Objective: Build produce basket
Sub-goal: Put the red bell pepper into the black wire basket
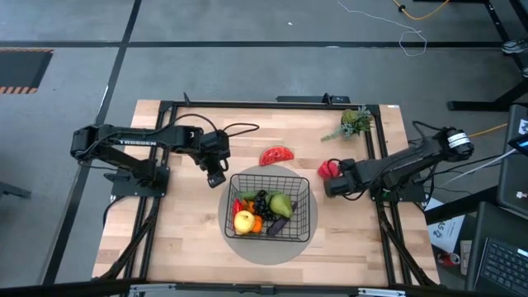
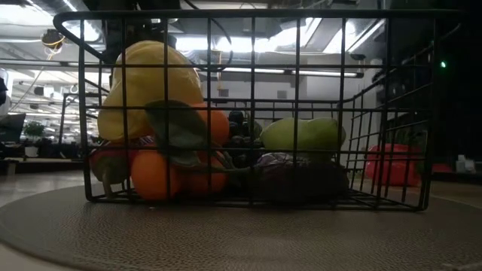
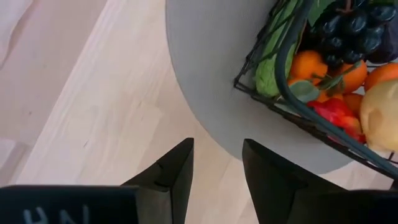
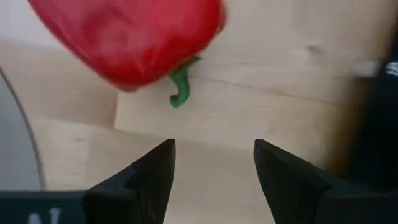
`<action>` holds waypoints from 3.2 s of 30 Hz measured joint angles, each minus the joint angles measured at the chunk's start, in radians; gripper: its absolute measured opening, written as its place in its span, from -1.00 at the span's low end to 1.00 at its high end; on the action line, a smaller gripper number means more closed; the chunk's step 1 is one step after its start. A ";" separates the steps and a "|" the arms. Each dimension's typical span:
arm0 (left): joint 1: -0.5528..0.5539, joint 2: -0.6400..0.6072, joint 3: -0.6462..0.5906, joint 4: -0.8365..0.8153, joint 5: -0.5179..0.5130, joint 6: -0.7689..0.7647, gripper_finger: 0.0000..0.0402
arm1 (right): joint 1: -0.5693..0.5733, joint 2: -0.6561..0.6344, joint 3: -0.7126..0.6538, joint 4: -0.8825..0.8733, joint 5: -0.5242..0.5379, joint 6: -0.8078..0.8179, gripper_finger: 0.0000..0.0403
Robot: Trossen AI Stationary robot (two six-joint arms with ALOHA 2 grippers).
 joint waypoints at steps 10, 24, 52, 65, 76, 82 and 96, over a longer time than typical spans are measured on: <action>0.006 0.000 0.000 0.011 0.000 -0.001 -0.34 | -0.019 0.002 -0.139 0.212 0.086 -0.078 0.09; 0.006 0.000 0.000 0.025 -0.001 -0.002 -0.34 | -0.126 0.014 -0.181 0.396 0.166 -0.398 0.09; 0.006 0.001 0.000 0.025 -0.010 -0.007 -0.34 | -0.208 0.014 -0.181 0.457 0.175 -0.361 -0.88; 0.006 0.001 0.000 0.025 -0.009 -0.008 -0.34 | -0.208 0.015 0.093 0.120 0.388 -0.387 -0.88; 0.006 0.001 0.000 0.023 -0.049 0.000 -0.34 | -0.103 0.014 0.524 0.266 0.460 -0.985 -0.92; 0.006 0.001 0.000 0.021 -0.060 0.000 -0.34 | -0.037 0.014 0.587 0.385 0.376 -1.172 -0.91; 0.006 0.001 0.000 0.025 -0.061 -0.001 -0.34 | 0.009 0.017 0.586 0.387 0.049 -1.067 -0.82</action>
